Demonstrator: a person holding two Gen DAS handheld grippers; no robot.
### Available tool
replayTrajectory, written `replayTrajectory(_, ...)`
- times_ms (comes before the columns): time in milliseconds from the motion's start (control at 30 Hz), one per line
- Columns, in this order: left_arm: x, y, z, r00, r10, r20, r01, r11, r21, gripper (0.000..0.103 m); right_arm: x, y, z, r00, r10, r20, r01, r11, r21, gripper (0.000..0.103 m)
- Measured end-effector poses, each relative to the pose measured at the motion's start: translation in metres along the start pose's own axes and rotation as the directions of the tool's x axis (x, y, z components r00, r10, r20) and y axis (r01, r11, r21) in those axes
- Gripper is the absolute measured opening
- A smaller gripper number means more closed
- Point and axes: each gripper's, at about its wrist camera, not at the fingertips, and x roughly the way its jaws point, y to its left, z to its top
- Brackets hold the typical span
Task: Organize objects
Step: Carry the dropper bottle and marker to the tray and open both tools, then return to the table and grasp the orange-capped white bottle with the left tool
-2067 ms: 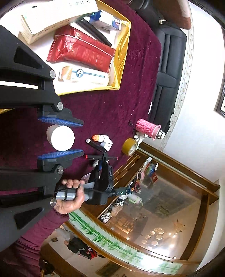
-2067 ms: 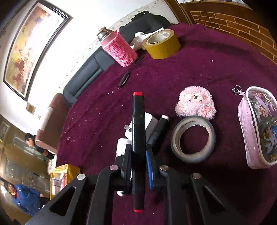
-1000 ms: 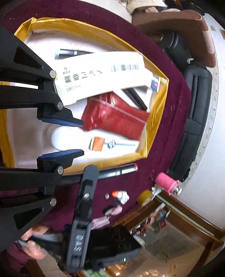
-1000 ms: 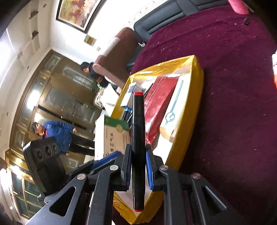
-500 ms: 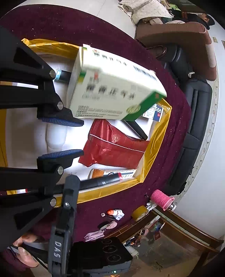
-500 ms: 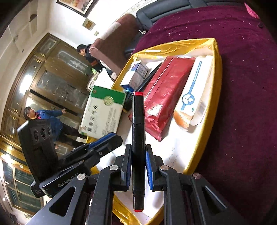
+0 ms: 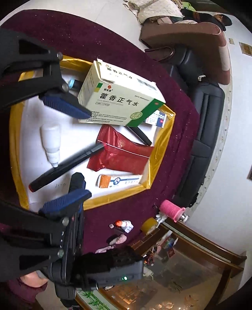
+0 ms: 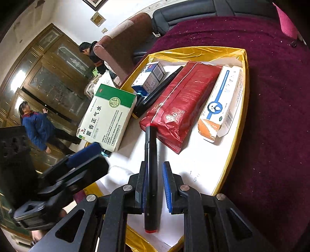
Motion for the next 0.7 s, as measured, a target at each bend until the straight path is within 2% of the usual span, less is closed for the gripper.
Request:
replayTrajectory(67,-0.006,0.0,0.0,1.0,-0.01,0.013,0.01,1.0,-0.007,0.083,-0.006,0.001,-0.002,1.0,-0.013,0.012,0.013,1.0,-0.013,0.028)
replayTrajectory(133,-0.011,0.001,0.0,1.0,-0.021,0.023,0.022,0.999,-0.024,0.087,-0.016,0.003,-0.003,0.999,-0.025,0.044,0.027,0.999,-0.032,0.067)
replayTrajectory(200,-0.014,0.0,0.001,0.999,-0.041,0.028,0.043,0.998,-0.049,0.088,-0.032,0.003,-0.004,0.995,-0.028,0.095,0.033,0.998,-0.052,0.078)
replayTrajectory(300,-0.018,-0.01,0.006,0.996,-0.08,0.037,0.082,0.995,-0.056,0.088,-0.068,0.0,-0.004,0.978,-0.095,0.187,0.114,0.989,-0.097,0.085)
replayTrajectory(367,-0.02,-0.024,0.01,0.994,-0.1,0.049,0.101,0.995,-0.026,0.088,-0.097,-0.005,-0.002,0.946,-0.172,0.273,0.21,0.971,-0.115,0.088)
replayTrajectory(433,-0.019,-0.043,0.016,0.991,-0.119,0.057,0.118,0.993,0.018,0.088,-0.136,-0.01,0.0,0.884,-0.254,0.392,0.323,0.939,-0.12,0.092)
replayTrajectory(467,-0.018,-0.054,0.02,0.99,-0.13,0.059,0.127,0.991,0.042,0.088,-0.156,-0.012,-0.001,0.839,-0.287,0.462,0.375,0.92,-0.109,0.095)
replayTrajectory(500,-0.016,-0.065,0.023,0.989,-0.138,0.059,0.134,0.989,0.065,0.088,-0.183,-0.017,-0.004,0.769,-0.312,0.558,0.425,0.901,-0.081,0.099)
replayTrajectory(533,-0.013,-0.076,0.026,0.988,-0.142,0.058,0.137,0.987,0.086,0.088,-0.201,-0.021,-0.008,0.718,-0.31,0.622,0.438,0.897,-0.058,0.103)
replayTrajectory(567,-0.009,-0.088,0.03,0.988,-0.144,0.056,0.137,0.984,0.109,0.089,-0.216,-0.028,-0.012,0.685,-0.295,0.666,0.428,0.903,-0.041,0.103)
replayTrajectory(600,-0.004,-0.1,0.034,0.988,-0.142,0.053,0.134,0.982,0.133,0.089,-0.231,-0.04,-0.014,0.666,-0.276,0.693,0.396,0.918,-0.015,0.103)
replayTrajectory(633,0.001,-0.112,0.037,0.989,-0.139,0.048,0.13,0.979,0.155,0.089,-0.239,-0.058,-0.013,0.674,-0.283,0.682,0.36,0.932,0.031,0.103)
replayTrajectory(667,0.006,-0.12,0.039,0.989,-0.139,0.043,0.13,0.977,0.171,0.089,-0.242,-0.077,-0.008,0.707,-0.309,0.636,0.334,0.939,0.085,0.103)
replayTrajectory(700,0.012,-0.13,0.042,0.989,-0.142,0.036,0.133,0.973,0.189,0.089,-0.238,-0.107,0.0,0.769,-0.341,0.541,0.303,0.939,0.161,0.103)
